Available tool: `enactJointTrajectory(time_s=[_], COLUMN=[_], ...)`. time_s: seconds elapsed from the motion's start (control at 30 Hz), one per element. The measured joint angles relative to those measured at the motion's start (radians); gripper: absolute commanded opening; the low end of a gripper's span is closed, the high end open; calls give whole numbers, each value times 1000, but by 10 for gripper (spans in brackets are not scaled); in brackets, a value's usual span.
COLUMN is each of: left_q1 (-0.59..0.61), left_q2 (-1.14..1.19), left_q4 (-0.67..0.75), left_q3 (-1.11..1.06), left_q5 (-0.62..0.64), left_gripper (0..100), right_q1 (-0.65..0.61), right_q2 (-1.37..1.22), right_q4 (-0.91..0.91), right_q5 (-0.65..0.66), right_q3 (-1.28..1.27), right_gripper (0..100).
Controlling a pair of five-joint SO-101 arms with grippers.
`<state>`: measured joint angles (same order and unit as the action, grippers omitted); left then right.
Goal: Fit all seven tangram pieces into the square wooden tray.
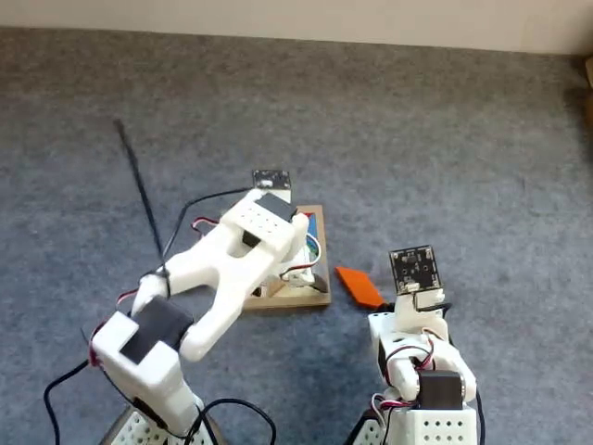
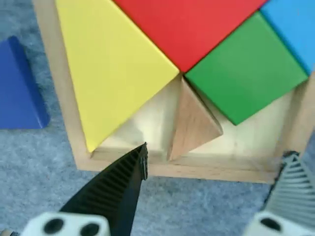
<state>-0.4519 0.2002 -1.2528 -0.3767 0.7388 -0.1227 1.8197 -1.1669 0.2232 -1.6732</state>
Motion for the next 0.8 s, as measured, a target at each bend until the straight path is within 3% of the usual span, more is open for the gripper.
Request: enactJointTrajectory(time_s=[0.3, 0.7, 0.8], left_q1=[-2, -26, -48], left_q2=[23, 31, 32], left_q4=[17, 14, 12], left_q3=[44, 46, 49], left_q5=[49, 58, 110], left_gripper=[158, 72, 56], right_q1=[0, 0, 0], right_q2=[0, 0, 0], right_q4=[0, 0, 0], right_q5=[0, 0, 0], right_q3=[0, 0, 0], right_gripper=[34, 34, 34])
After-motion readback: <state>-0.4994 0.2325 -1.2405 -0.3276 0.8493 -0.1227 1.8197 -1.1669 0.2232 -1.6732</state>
